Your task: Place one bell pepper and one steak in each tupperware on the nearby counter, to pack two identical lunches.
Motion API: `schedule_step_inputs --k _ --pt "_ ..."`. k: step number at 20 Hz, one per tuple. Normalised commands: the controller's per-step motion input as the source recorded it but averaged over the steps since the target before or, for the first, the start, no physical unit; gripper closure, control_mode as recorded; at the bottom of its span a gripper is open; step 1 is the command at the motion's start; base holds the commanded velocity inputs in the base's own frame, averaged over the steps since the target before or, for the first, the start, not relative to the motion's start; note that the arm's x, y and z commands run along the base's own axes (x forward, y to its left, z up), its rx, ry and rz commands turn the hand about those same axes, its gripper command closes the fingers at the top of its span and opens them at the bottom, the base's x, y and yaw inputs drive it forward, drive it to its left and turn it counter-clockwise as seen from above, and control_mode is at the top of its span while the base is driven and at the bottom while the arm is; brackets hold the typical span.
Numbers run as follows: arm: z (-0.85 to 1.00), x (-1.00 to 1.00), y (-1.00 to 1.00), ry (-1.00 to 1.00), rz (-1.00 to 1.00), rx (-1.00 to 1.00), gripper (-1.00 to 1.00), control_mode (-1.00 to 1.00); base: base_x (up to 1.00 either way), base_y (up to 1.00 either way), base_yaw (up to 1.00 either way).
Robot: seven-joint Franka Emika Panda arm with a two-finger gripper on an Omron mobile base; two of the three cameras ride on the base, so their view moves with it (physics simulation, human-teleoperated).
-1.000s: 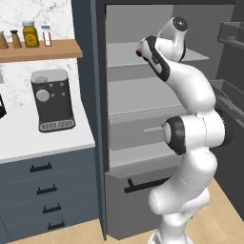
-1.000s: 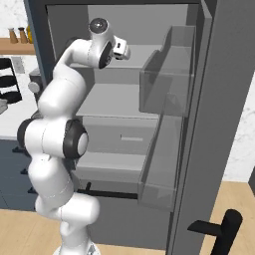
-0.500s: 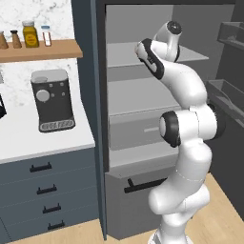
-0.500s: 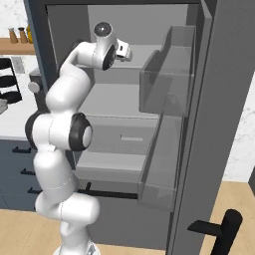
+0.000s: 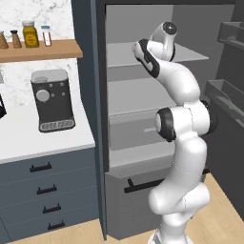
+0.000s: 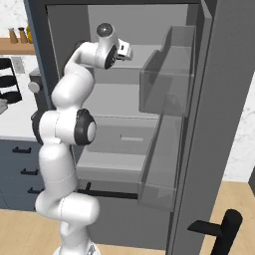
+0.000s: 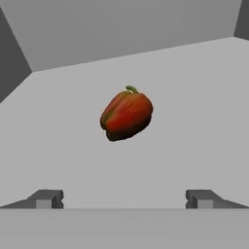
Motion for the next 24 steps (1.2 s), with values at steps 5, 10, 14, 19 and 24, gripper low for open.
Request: schedule_step_inputs --k 5,10,14,19,24 --pt "-0.06 0.42 0.0 0.0 0.0 0.0 -1.0 -1.0 0.0 0.0 0.0" --pt "-0.03 0.4 0.0 0.0 0.0 0.0 -1.0 -1.0 0.0 0.0 0.0" --pt "0.0 0.35 0.0 0.0 0.0 0.0 -1.0 -1.0 0.0 0.0 0.0" --pt "-0.12 0.34 0.0 0.0 0.0 0.0 -1.0 -1.0 0.0 0.0 0.0" --pt "-0.13 0.41 0.08 0.0 0.0 -0.01 1.0 -1.0 0.0 0.0 0.0"
